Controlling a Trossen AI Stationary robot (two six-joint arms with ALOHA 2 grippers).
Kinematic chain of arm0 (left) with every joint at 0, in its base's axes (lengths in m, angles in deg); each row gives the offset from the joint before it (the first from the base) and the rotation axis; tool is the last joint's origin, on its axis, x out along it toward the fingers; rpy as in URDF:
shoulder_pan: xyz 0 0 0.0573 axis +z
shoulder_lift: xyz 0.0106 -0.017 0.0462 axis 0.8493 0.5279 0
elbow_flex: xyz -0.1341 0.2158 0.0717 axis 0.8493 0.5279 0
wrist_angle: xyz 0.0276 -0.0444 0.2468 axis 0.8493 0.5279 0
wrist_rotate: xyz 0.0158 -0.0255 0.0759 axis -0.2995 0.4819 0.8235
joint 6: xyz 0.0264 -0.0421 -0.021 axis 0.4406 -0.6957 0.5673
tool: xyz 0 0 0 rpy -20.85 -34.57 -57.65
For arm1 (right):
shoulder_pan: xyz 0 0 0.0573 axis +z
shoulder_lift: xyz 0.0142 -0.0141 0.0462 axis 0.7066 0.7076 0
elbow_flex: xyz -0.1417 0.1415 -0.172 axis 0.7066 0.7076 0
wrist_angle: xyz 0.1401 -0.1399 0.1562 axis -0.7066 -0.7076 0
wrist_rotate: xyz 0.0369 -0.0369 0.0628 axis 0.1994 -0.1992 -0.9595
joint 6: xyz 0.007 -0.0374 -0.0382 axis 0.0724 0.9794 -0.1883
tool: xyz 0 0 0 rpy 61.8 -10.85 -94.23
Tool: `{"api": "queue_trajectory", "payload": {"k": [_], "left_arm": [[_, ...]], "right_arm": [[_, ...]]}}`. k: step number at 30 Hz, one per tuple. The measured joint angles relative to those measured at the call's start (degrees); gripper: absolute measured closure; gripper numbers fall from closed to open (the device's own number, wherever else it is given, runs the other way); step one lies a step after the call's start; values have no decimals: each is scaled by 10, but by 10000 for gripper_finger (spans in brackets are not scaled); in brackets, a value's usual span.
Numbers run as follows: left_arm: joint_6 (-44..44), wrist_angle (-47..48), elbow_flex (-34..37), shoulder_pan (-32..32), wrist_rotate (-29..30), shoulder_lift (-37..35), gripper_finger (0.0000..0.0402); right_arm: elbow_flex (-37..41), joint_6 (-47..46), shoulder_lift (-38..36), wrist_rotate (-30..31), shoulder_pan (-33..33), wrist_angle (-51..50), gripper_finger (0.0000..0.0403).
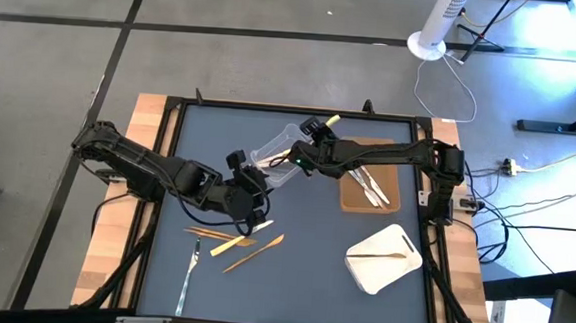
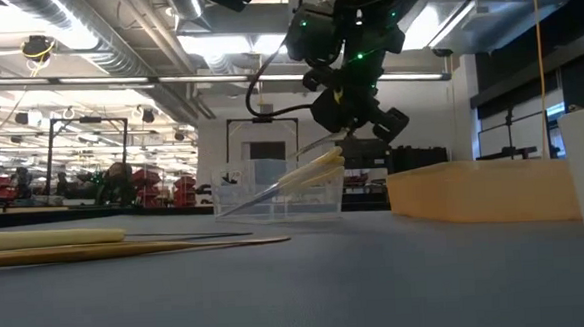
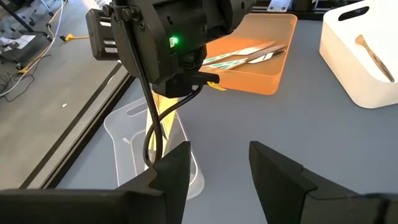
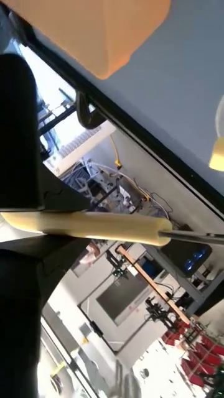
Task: Sort silverware by color (type)
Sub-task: Put the yellow knife into the transparent bin
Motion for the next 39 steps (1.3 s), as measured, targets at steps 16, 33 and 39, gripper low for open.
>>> {"api": "queue_trajectory", "payload": {"k": [16,33,39], "left_arm": [[0,0,0,0,0,0,244],[0,-1,0,0,0,0,244],[0,-1,0,-1,-9,0,244]], "right_arm": [[0,51,0,-26,0,8,384],[0,63,29,-12,0,59,384],[1,70,50,21,0,77,384]]}}
